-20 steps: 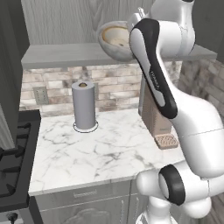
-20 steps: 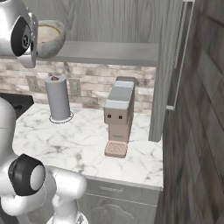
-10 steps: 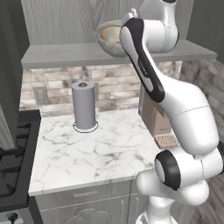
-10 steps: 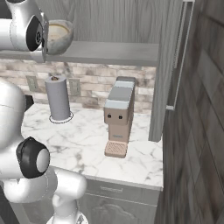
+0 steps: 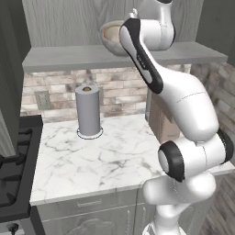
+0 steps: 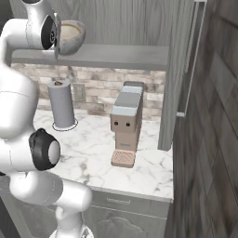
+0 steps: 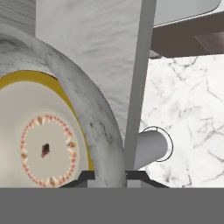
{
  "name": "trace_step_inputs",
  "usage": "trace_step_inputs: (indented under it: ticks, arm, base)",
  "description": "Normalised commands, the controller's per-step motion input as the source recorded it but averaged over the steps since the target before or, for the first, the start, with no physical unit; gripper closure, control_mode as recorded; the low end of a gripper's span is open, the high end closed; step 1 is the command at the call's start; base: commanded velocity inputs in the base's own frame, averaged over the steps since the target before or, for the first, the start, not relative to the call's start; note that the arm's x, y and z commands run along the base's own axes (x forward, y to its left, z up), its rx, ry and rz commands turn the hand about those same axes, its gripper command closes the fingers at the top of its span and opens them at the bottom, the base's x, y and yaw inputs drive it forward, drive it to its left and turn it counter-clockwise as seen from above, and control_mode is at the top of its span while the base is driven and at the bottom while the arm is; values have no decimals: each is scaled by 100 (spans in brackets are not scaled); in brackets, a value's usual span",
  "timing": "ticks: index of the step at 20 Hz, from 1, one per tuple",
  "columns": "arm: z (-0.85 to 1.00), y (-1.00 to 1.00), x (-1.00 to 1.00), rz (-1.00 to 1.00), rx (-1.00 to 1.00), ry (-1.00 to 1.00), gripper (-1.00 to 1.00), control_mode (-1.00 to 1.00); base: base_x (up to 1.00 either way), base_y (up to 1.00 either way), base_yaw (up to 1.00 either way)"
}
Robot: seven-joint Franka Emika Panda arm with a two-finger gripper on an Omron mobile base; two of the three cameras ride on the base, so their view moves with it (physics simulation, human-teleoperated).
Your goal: Pick up the bowls on the counter and stack them on top of one another in the open cabinet. Place the smaller bowl on top of the larger bowl.
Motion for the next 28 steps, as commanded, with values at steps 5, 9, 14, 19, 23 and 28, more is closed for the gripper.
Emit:
trace_step_inputs:
  ticks: [5, 9, 14, 19, 23, 28]
  arm:
    - [0, 0, 47, -2, 0, 0, 100, -100]
    - [0, 0, 20, 0, 0, 0, 100, -100]
    - [0, 0, 16, 0, 0, 1, 100, -100]
    - [0, 0, 15, 0, 0, 2, -100, -100]
    - [0, 0, 21, 0, 0, 2, -100, -100]
    - [0, 0, 7, 0, 0, 0, -100, -100]
  base:
    - [0, 0, 0]
    - [0, 0, 0]
    - [0, 0, 0]
    - [0, 0, 0]
    - [0, 0, 0]
    - [0, 0, 0]
